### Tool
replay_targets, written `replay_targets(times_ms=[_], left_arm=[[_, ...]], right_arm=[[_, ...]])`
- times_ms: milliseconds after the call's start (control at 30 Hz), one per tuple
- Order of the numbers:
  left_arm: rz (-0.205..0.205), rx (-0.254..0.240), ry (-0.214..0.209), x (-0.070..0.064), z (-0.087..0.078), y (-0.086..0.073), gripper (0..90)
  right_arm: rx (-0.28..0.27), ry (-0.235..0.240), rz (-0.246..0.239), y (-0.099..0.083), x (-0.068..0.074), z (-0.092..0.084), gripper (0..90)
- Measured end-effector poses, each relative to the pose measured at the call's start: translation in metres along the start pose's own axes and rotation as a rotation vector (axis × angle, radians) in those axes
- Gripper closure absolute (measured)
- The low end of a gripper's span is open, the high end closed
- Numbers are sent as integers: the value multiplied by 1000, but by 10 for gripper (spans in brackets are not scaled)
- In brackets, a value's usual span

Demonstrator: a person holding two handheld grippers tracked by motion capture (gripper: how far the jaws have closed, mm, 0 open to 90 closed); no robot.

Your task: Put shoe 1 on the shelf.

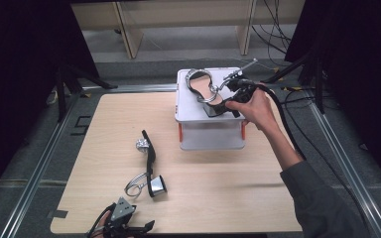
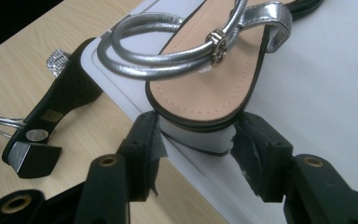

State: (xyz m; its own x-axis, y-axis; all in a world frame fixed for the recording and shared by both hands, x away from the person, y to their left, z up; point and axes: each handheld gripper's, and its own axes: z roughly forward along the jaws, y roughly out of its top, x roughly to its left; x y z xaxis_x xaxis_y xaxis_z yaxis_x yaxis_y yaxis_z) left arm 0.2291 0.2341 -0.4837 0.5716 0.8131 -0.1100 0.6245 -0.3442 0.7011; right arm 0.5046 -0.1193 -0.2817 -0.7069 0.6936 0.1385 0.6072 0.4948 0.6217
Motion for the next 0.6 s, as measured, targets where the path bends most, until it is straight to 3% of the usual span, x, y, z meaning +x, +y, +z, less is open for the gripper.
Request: replay_targets(times_ms=[67,100,133,333,367,400,533,567,600], left_arm=[[-14,-15,-9,-1,0,0,164],[19,22,-5,2,-3,1,164],[7,14,-5,1,-3,1,164],[11,10,-5,0,-3,1,164],[13,8,-4,0,-3,0,164],[16,5,2,1,-3,0,164],[3,-7,-7,0,-4,0,164],[3,-6,-7,0,-3,0,164],[2,-7,-6,0,-3,0,164]], right_arm=[[-14,20,-17,3,6,4,545],[-25,37,-4,3,8,7,546],[-42,65,-6,6,12,12,546],[-55,96,-18,13,21,23,505],[-55,94,-26,13,21,23,494],[-49,92,3,13,23,22,474],[-95,46,-54,2,26,11,390],[-109,60,-68,-3,28,7,376],[-105,66,-51,-9,30,2,368]])
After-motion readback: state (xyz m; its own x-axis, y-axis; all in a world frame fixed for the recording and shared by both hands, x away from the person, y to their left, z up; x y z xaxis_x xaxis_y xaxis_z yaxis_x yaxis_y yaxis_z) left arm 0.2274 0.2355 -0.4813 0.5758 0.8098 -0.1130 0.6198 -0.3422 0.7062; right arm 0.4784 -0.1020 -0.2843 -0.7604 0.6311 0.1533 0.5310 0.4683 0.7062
